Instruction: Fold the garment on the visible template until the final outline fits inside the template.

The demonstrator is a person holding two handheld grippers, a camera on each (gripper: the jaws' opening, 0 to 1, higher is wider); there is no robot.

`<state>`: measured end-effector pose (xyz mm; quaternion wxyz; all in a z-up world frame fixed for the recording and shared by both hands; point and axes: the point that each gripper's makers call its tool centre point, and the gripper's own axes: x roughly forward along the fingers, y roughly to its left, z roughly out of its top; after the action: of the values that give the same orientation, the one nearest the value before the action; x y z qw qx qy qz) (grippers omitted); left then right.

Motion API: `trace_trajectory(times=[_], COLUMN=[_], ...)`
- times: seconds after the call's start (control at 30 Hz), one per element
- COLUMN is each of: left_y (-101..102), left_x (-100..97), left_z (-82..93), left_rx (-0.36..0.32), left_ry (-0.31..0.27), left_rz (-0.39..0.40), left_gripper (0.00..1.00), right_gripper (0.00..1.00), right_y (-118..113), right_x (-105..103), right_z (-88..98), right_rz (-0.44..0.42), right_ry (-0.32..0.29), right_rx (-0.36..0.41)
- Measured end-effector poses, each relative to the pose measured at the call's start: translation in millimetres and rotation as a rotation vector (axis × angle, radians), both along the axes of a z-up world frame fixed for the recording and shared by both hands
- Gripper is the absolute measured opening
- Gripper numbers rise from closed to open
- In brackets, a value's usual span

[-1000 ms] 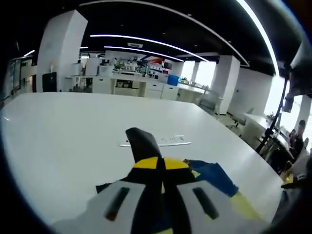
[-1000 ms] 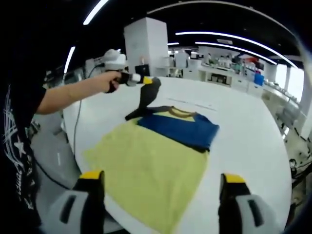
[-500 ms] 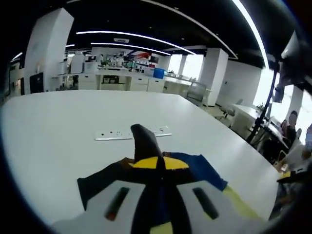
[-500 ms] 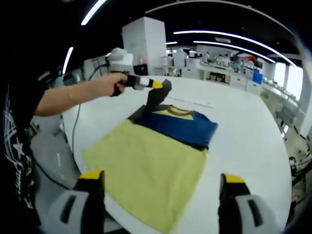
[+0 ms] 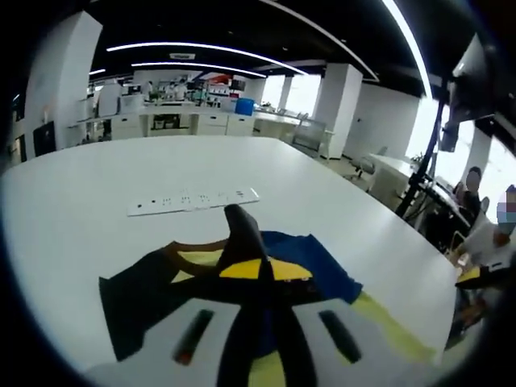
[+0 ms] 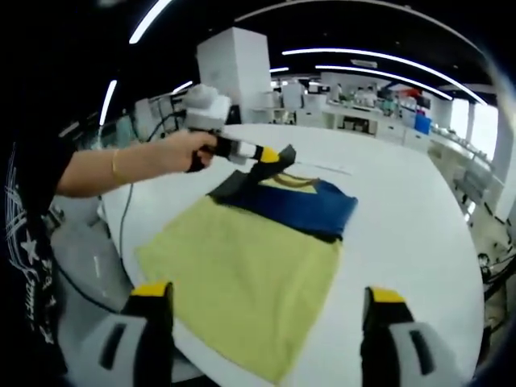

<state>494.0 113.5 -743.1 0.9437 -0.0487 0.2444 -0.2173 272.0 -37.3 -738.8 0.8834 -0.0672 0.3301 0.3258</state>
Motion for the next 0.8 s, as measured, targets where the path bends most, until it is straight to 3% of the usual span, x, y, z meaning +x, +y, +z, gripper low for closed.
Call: trace_trajectory(times=[0.13, 0.2, 0.23, 0.37, 0.6, 0.73, 0.8], left_y=[-6, -10, -13, -16, -32, -41, -39], left_x=[-2.2, -2.3, -5.0, -8.4, -15.0, -24.3, -23.9], left_z=[-20.2, -27.2, -32.9, -50.6, -74.8, -80.8, -76.7], left_rx=[0.024, 0.011, -0.020, -0.005, 0.002, 0.033, 0.043], left_ry=[0.027, 0.023, 0.051, 0.081, 0.115, 0.122, 0.091], left_rz=[-0.010, -0.014, -0.003, 0.000, -0.048, -0.118, -0.121], left_gripper=[0.00, 0.00, 0.00, 0.00, 0.01, 0.09, 0.16], right_gripper=[0.99, 0.99, 0.99, 0.99, 0.99, 0.99, 0.99], right_y=[1, 1, 0, 0, -4, -4, -4], right_x=[-1, -1, -1, -2, -2, -2, -2], right_z=[-2.7, -2.8, -2.8, -2.7, -5.4, -6.0, -6.5], right_rz=[0.002, 0.000, -0.002, -0.006, -0.011, -0.015, -0.020], right_ry=[0.007, 0.006, 0.007, 0.008, 0.012, 0.012, 0.012], right_rx=[0.000, 0.003, 0.004, 0.005, -0.001, 0.001, 0.004])
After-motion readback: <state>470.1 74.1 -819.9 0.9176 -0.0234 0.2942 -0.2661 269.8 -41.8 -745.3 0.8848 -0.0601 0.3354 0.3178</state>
